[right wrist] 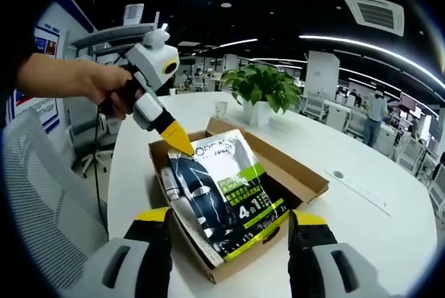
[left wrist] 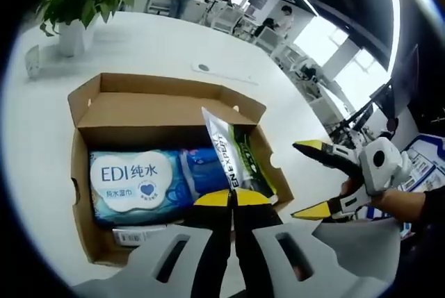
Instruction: Operate the shoe box by opening the lid, removing the specified soft item, and placing it in the target area until the item is outside and the box remains undamaged.
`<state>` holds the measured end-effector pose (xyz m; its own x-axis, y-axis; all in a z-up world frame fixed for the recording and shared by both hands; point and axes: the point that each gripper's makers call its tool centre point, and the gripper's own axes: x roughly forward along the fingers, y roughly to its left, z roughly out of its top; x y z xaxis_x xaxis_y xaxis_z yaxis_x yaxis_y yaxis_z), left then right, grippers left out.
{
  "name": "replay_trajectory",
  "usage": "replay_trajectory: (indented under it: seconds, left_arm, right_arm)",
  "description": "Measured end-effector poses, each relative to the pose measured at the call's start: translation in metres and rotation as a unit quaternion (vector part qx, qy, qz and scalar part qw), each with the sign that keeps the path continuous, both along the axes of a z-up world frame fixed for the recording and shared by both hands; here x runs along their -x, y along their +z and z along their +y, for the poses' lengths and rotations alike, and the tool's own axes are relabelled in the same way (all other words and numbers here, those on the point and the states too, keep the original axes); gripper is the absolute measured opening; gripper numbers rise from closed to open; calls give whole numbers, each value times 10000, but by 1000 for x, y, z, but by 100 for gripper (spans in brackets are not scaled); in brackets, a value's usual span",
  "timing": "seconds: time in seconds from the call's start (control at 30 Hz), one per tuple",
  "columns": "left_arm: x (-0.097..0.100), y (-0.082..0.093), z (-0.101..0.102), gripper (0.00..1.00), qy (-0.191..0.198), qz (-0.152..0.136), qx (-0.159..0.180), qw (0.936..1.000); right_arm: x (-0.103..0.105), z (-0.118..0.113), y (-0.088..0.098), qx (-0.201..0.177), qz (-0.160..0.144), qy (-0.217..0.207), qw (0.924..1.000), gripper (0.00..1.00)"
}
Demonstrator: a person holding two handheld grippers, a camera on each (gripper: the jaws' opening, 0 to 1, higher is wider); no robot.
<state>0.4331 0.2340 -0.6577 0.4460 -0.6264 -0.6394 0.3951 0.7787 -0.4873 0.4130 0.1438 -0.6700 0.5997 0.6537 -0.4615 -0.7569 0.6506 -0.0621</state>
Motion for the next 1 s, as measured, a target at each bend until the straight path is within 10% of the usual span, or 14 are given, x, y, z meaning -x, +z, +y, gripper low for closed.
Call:
replay_trajectory:
  seconds: [1.0]
  left_arm:
    - [-15, 20, -16, 0, -125, -59, -126, 9998]
  right_arm:
    - [-10, 19, -34, 574, 101, 66, 9983, 18]
